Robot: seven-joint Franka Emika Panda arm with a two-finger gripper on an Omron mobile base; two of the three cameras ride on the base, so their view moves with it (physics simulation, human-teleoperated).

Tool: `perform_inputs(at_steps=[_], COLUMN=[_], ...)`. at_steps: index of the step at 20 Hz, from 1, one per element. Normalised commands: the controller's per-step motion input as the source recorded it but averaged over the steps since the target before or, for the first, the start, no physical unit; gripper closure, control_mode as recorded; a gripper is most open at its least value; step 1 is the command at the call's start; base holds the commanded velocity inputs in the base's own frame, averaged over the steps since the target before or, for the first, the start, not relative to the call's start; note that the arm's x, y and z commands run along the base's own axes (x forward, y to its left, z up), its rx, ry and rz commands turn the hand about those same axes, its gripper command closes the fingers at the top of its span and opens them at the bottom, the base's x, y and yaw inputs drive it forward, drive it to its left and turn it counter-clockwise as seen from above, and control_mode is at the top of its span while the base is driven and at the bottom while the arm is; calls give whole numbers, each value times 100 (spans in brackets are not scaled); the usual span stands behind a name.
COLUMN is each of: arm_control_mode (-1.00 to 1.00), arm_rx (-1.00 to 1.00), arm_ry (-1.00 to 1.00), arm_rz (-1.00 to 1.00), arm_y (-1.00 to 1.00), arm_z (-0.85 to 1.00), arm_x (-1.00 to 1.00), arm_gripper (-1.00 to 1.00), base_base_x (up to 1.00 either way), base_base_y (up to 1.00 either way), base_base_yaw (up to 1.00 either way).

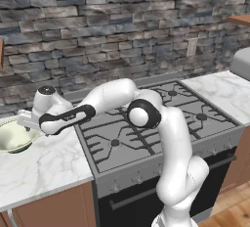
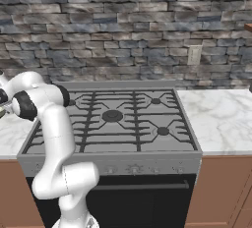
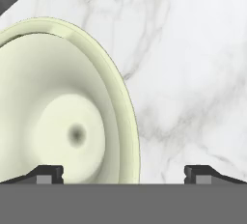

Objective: Pick the cup and bowl from the counter and place them on the counter next to the sink.

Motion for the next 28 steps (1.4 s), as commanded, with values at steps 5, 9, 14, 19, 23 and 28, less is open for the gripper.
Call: perform_inputs(at_steps=[5,9,14,19,23,28], arm_control_mode=[-100,-100,-100,-100,-100,-100], arm_rx=[-3,-2,-1,0,0,0], arm_ry=[3,3,5,8,0,1], arm_rz=[-7,-6,-5,-2,0,0], arm_y=[27,23,22,24,17,16], arm_z=[-16,-24,-14,-2,0,0], arm_x=[25,25,24,6,0,0], arm_gripper=[-100,-100,-100,-100,100,100], base_base_x=[0,0,0,0,0,0], base_base_y=[0,0,0,0,0,0], base_base_yaw=[0,0,0,0,0,0])
